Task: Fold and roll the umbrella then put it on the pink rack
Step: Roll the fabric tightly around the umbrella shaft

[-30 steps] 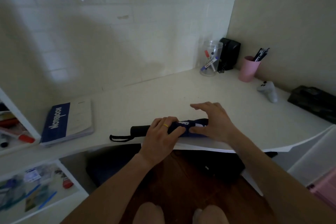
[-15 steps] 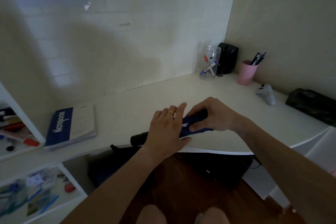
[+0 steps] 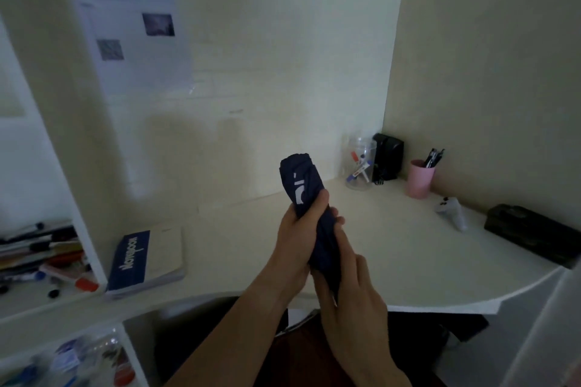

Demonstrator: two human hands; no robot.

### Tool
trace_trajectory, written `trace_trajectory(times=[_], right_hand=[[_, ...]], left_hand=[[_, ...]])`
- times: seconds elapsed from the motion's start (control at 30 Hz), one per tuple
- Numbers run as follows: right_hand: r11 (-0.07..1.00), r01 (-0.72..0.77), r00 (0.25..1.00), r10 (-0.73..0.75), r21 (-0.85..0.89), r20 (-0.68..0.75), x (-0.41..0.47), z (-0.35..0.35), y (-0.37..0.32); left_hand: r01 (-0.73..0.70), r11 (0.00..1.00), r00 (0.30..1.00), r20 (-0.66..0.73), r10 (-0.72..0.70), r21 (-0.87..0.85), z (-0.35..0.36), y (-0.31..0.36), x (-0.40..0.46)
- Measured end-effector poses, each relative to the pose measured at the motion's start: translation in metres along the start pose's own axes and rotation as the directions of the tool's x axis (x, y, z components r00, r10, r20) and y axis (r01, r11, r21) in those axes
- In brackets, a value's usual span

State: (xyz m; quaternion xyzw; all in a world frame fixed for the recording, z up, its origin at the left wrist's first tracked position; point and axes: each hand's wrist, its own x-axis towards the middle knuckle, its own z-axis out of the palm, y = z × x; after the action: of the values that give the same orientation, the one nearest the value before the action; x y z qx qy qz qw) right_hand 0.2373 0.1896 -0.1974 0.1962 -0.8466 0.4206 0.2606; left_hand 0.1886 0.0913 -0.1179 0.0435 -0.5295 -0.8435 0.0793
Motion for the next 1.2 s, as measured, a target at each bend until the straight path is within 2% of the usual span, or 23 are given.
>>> trace_trajectory(times=[0.07, 0.13, 0.2, 0.27, 0.3, 0.33, 0.37, 0.43, 0.47, 0.53, 0.6, 0.63, 0.73, 0.8, 0.87, 0.97, 1.03, 1.1, 1.2], right_hand=[[0.98, -0.028, 1.0, 0.026, 0.197, 0.014, 0.006, -0.012, -0.003], [0.898, -0.079, 0.982, -0.004, 0.434, 0.186, 0.005, -0.034, -0.009], [0.739, -0.265, 0.92, 0.001, 0.62, 0.393, 0.002, -0.054, -0.022], [0.48, -0.468, 0.862, 0.063, 0.743, 0.502, -0.001, -0.066, -0.031], [0.407, -0.503, 0.845, 0.049, 0.762, 0.532, 0.0, -0.068, -0.032], [0.45, -0.479, 0.85, 0.025, 0.754, 0.526, 0.001, -0.068, -0.032], [0.538, -0.433, 0.867, 0.029, 0.724, 0.497, 0.001, -0.067, -0.032], [0.767, -0.272, 0.934, 0.066, 0.581, 0.35, -0.001, -0.063, -0.034], [0.836, -0.206, 0.958, 0.067, 0.509, 0.279, -0.004, -0.061, -0.034], [0.878, -0.145, 0.979, 0.061, 0.457, 0.195, -0.011, -0.057, -0.031], [0.844, -0.208, 0.97, 0.111, 0.495, 0.218, -0.01, -0.057, -0.03], [0.789, -0.271, 0.954, 0.144, 0.551, 0.263, -0.008, -0.058, -0.03], [0.539, -0.418, 0.905, 0.182, 0.731, 0.384, 0.001, -0.061, -0.032], [0.455, -0.463, 0.881, 0.144, 0.761, 0.451, 0.006, -0.061, -0.037], [0.468, -0.47, 0.879, 0.173, 0.749, 0.444, 0.009, -0.059, -0.037], [0.589, -0.46, 0.888, 0.279, 0.665, 0.367, 0.005, -0.055, -0.031], [0.574, -0.49, 0.872, 0.321, 0.656, 0.371, 0.001, -0.053, -0.028], [0.399, -0.557, 0.825, 0.362, 0.728, 0.433, 0.0, -0.056, -0.026], [0.01, -0.622, 0.757, 0.263, 0.783, 0.598, 0.002, -0.061, -0.027]], left_hand=[[0.034, 0.997, 0.996, 0.089, -0.027, -0.075, 0.001, 0.017, -0.008], [0.051, 0.988, 0.982, 0.186, -0.024, -0.144, -0.004, 0.037, -0.015], [0.075, 0.961, 0.958, 0.288, 0.005, -0.267, -0.011, 0.054, -0.02], [0.085, 0.923, 0.921, 0.383, 0.07, -0.375, -0.015, 0.063, -0.024], [0.073, 0.916, 0.911, 0.4, 0.1, -0.396, -0.015, 0.065, -0.024], [0.044, 0.92, 0.914, 0.388, 0.121, -0.39, -0.013, 0.066, -0.023], [0.002, 0.931, 0.929, 0.345, 0.133, -0.366, -0.01, 0.068, -0.021], [-0.073, 0.948, 0.97, 0.2, 0.141, -0.311, -0.004, 0.072, -0.018], [-0.094, 0.949, 0.982, 0.13, 0.139, -0.302, -0.003, 0.072, -0.016], [-0.108, 0.949, 0.99, 0.054, 0.13, -0.298, -0.003, 0.071, -0.013], [-0.101, 0.946, 0.989, 0.068, 0.128, -0.309, -0.005, 0.069, -0.016], [-0.094, 0.941, 0.985, 0.104, 0.134, -0.325, -0.008, 0.068, -0.019], [-0.002, 0.933, 0.955, 0.277, 0.109, -0.36, -0.01, 0.053, -0.033], [0.076, 0.941, 0.937, 0.348, 0.046, -0.329, -0.007, 0.039, -0.04], [0.064, 0.962, 0.958, 0.287, 0.016, -0.267, -0.001, 0.034, -0.04], [-0.056, 0.975, 0.99, 0.117, 0.082, -0.214, 0.004, 0.035, -0.03], [-0.071, 0.971, 0.989, 0.11, 0.099, -0.23, 0.004, 0.033, -0.029], [-0.013, 0.967, 0.974, 0.214, 0.07, -0.255, 0.003, 0.028, -0.035], [0.097, 0.958, 0.909, 0.417, 0.026, -0.27, 0.001, 0.014, -0.047]])
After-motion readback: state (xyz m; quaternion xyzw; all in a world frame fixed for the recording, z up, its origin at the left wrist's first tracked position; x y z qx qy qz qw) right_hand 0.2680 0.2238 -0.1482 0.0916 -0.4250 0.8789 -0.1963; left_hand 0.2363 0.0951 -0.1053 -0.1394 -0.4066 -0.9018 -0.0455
